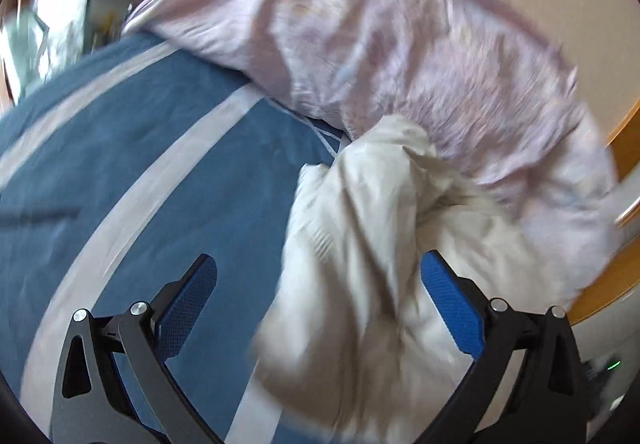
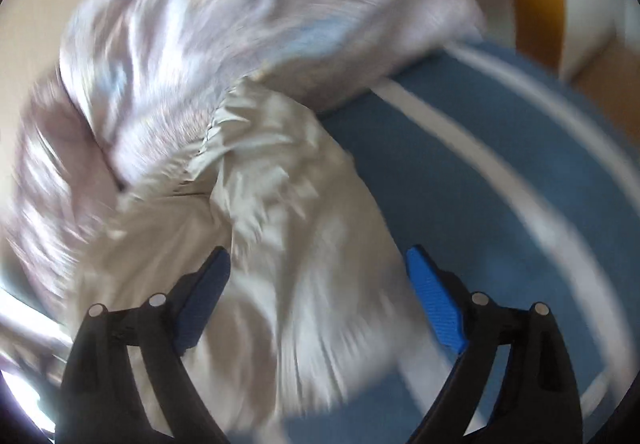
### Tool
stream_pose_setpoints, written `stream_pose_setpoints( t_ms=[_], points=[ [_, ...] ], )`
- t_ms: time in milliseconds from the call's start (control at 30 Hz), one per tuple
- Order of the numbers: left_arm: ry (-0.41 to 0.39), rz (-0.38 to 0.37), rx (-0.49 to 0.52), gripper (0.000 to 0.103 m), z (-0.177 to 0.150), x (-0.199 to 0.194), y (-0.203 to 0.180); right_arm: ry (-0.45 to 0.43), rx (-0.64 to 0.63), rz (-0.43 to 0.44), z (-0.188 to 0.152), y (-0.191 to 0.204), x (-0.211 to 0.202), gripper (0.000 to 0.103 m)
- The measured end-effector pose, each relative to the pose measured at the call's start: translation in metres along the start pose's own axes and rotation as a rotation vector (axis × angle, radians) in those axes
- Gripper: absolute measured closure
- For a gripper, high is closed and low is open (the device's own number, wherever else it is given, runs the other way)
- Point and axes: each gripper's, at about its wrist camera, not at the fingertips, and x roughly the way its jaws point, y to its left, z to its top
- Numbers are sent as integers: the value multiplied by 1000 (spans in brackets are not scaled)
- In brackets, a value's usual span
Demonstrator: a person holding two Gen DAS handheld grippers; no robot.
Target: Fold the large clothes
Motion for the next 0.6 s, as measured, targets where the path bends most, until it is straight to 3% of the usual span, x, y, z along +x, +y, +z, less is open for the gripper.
stream_pose_setpoints(
  t_ms=[133,267,367,500,600],
  points=[
    [51,-68,-143,1,-23,-19,30,72,168,96,-30,-26,0,13],
    [94,-139,-272,1,-46,-13,36,91,196,99,-42,-26,13,19],
    [94,-171,-296,2,-52,-10,31,83,203,108,-50,-16,12,24],
    [92,-229,-343,13,-59,-2,23,58,208,125,-47,-13,17,25],
    [75,-232,-360,17,-60,5,16,25,180,111,-51,-8,18,29]
  ],
)
